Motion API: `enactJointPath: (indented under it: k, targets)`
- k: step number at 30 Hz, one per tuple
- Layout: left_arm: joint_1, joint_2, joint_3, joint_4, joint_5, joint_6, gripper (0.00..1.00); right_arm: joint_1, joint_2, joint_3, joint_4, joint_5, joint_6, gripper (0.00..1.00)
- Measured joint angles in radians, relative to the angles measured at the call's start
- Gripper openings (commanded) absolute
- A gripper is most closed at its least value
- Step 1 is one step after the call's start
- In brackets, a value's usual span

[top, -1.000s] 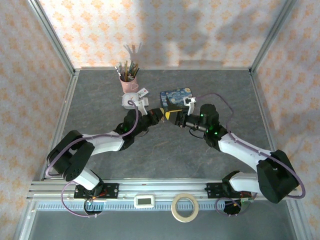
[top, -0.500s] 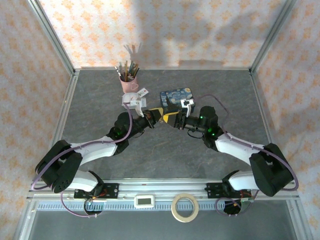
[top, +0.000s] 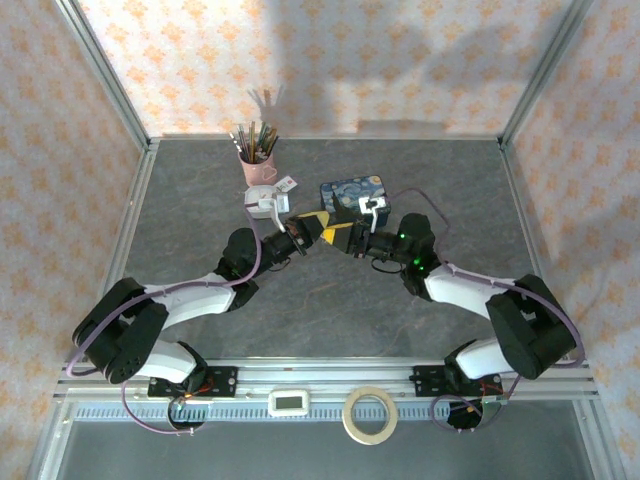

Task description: Unlock the padlock with the key

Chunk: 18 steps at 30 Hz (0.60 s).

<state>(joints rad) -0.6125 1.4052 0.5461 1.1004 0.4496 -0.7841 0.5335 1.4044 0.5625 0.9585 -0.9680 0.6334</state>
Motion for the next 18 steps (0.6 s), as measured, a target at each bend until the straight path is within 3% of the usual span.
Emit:
enactJointPath:
  k: [6, 16, 17, 18]
  targets:
    - [-0.001, 0.022, -0.012, 0.058, 0.0, -0.035, 0.0, 0.001, 0.037, -0.02, 0.119, -0.013, 0.089, 0.22]
    - [0.0, 0.038, -0.016, 0.1, -0.012, -0.065, 0.0, 0.004, 0.081, -0.03, 0.234, -0.017, 0.167, 0.0]
    - [0.0, 0.039, -0.016, 0.1, -0.015, -0.068, 0.07, 0.004, 0.087, -0.03, 0.241, -0.018, 0.169, 0.0]
    - [0.0, 0.039, -0.017, 0.1, -0.02, -0.072, 0.32, 0.004, 0.092, -0.03, 0.248, -0.018, 0.176, 0.0]
